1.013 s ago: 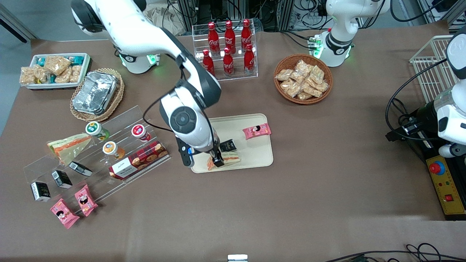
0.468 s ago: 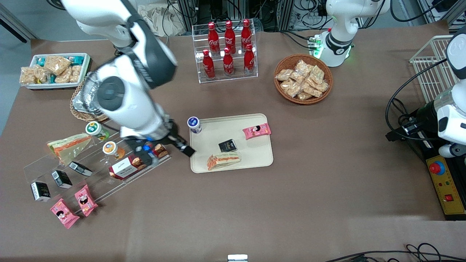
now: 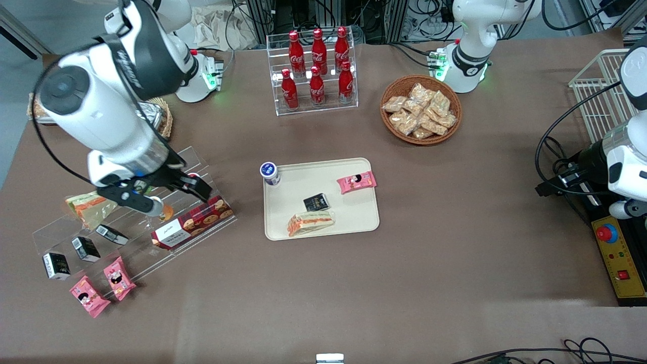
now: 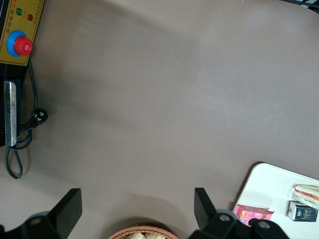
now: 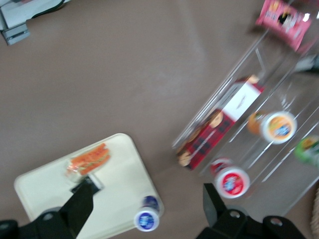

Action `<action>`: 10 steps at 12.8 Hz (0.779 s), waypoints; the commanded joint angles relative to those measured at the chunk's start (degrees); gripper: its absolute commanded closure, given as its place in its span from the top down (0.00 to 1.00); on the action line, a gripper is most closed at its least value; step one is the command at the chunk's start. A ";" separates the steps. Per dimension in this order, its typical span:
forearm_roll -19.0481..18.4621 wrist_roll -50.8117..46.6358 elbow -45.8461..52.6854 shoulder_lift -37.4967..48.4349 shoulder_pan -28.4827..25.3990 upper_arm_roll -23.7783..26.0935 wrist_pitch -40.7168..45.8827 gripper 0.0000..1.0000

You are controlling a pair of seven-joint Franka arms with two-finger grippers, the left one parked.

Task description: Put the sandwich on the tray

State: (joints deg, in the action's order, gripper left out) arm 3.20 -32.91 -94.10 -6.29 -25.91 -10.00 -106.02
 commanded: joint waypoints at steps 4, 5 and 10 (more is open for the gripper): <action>-0.73 31.47 -0.92 3.40 8.67 -2.21 -1.12 0.98; -0.56 32.29 -0.04 3.30 9.64 -2.56 -1.12 0.98; -1.96 32.38 1.11 2.86 20.68 5.39 -0.68 0.98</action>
State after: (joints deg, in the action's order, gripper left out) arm 2.90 -1.05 -94.28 -2.93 -11.15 -10.64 -107.12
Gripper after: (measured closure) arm 0.018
